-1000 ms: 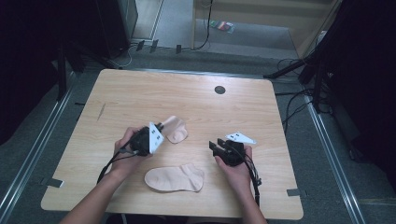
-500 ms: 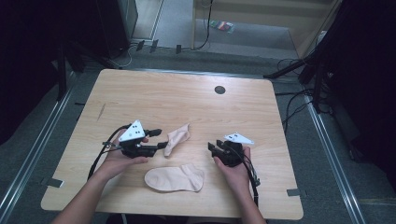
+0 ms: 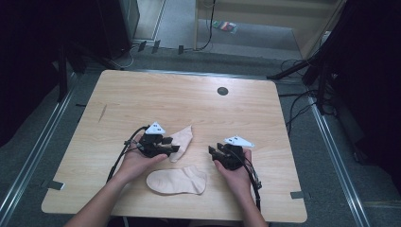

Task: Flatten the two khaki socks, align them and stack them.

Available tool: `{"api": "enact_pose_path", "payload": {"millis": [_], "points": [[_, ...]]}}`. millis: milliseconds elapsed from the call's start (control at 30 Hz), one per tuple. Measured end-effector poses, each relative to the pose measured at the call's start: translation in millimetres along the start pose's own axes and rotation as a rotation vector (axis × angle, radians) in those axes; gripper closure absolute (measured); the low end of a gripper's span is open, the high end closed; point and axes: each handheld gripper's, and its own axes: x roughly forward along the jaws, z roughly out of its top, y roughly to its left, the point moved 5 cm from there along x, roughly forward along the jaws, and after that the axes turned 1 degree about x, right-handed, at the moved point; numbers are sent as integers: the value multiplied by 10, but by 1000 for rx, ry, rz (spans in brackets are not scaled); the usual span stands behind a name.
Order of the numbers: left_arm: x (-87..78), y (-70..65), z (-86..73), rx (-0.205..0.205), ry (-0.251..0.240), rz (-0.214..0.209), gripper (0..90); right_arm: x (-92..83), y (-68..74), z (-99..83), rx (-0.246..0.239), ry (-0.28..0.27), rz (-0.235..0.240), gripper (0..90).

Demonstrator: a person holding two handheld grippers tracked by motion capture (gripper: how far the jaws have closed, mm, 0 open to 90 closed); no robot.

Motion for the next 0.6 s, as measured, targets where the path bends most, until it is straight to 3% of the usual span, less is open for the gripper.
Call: {"api": "enact_pose_path", "payload": {"millis": [67,133,167,300,367,600], "points": [[55,-35,-28,27,40,21,495,-1,5,-1,-2,1,1,580],[70,-69,-34,50,49,21,503,-1,5,0,-1,0,1,580],[73,-101,-34,60,49,12,543,0,6,2,1,-1,1,580],[45,-119,-20,101,59,33,868,17,30,15,-3,-5,4,581],[22,-107,-13,100,52,29,889,34,58,29,-6,-2,5,582],[-288,31,84,35,-102,0,895,92,144,116,-36,-11,5,601]]}}
